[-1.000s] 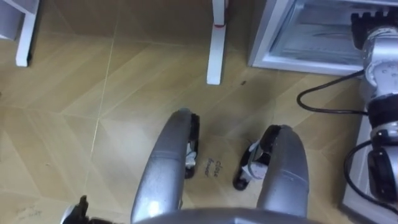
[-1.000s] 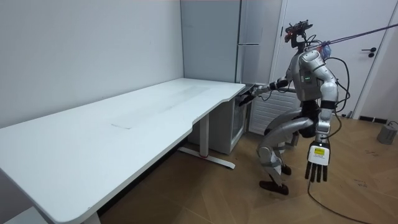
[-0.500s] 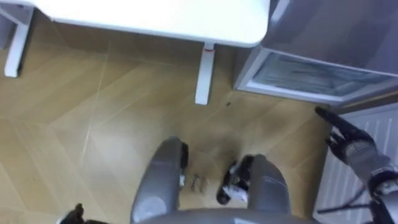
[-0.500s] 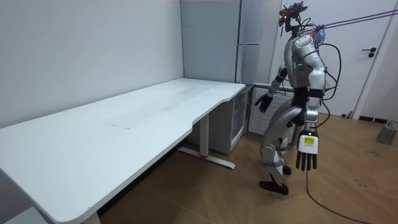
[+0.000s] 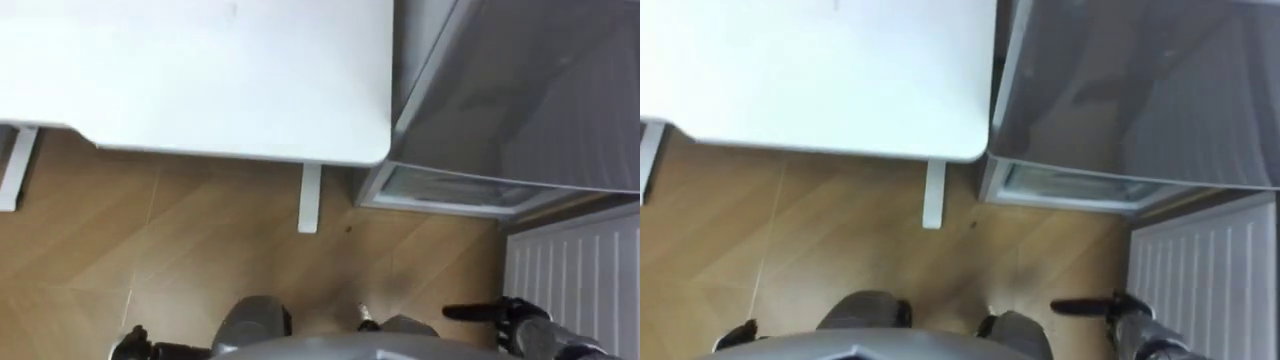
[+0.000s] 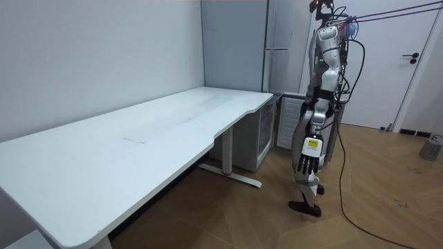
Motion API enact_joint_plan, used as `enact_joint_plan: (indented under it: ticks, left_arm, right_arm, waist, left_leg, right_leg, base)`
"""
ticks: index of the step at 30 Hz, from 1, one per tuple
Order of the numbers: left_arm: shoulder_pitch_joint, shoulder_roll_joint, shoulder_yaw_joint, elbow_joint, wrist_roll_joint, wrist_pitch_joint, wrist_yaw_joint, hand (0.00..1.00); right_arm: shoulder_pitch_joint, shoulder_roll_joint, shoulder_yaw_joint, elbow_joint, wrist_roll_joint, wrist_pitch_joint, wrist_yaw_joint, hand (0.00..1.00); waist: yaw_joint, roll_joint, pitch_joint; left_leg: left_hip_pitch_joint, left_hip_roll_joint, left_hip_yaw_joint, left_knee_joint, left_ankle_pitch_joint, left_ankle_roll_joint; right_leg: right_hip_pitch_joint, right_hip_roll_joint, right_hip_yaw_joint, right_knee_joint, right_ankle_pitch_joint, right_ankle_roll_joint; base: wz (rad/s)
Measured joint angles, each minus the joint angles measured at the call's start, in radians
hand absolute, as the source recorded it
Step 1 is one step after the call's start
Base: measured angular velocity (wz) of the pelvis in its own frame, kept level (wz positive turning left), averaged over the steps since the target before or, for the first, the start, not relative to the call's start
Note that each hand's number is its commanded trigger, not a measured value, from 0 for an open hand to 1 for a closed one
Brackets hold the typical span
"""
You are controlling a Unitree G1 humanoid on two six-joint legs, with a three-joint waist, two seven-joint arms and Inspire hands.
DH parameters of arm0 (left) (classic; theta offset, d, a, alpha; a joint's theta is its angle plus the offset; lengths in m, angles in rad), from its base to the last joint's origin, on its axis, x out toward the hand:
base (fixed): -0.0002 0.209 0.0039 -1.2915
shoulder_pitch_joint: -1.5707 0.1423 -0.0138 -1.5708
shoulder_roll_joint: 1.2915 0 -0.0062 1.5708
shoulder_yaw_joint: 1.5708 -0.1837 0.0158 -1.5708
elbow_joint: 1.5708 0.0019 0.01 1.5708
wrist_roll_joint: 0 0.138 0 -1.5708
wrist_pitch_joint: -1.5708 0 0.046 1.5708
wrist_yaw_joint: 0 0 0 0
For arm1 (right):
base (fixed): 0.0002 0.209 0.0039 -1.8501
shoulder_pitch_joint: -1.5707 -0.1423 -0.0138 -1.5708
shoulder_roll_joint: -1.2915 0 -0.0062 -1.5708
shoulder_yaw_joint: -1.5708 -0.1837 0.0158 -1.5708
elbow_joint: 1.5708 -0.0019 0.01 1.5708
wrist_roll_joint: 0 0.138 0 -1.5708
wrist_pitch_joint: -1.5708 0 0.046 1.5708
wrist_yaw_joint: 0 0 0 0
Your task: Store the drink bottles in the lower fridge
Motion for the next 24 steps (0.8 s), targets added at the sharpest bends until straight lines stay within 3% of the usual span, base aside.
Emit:
enact_joint_plan:
  ticks: [7,12,14,19,24]
  left_arm:
    - [0.043,-0.047,0.095,0.004,0.067,0.043,0.009,0.0]
    - [0.045,-0.052,0.094,-0.001,0.076,0.066,0.008,0.0]
    - [0.048,-0.052,0.096,-0.001,0.093,0.066,0.009,0.0]
    - [0.03,-0.053,0.106,-0.003,0.134,0.059,0.007,0.0]
    - [0.031,-0.047,0.179,-0.005,0.165,0.051,-0.003,0.0]
  right_arm:
    - [0.104,0.024,-0.052,0.006,-0.19,0.038,-0.061,0.0]
    - [0.114,0.047,-0.09,0.006,-0.297,0.068,-0.087,0.0]
    - [0.116,0.047,-0.116,0.003,-0.323,0.07,-0.1,0.0]
    - [0.109,0.047,-0.161,-0.011,-0.325,0.07,-0.107,0.0]
    - [0.11,0.041,-0.267,-0.104,-0.324,0.068,-0.135,0.0]
  waist:
    - [-0.026,0.008,0.0025]
    - [-0.069,0.03,0.0069]
    - [-0.078,0.042,0.003]
    - [-0.084,0.034,0.0012]
    - [-0.096,-0.006,0.0038]
  left_leg:
    - [0.146,0.0,0.0,-0.067,0.001,-0.001]
    - [0.19,-0.001,0.0,-0.101,0.002,-0.001]
    - [0.21,-0.001,0.002,-0.112,0.002,0.0]
    - [0.234,0.0,0.009,-0.137,0.014,-0.002]
    - [0.245,-0.002,0.015,-0.139,0.015,0.0]
  right_leg:
    - [0.163,0.017,0.001,-0.101,0.019,0.011]
    - [0.205,0.024,0.005,-0.13,0.032,0.014]
    - [0.214,0.028,0.026,-0.129,0.034,0.013]
    - [0.204,0.032,0.057,-0.113,0.037,0.008]
    - [0.203,0.035,0.083,-0.117,0.037,0.007]
  base:
    - [0.0]
    - [-0.02]
    - [-0.22]
    - [-0.18]
    - [-0.14]
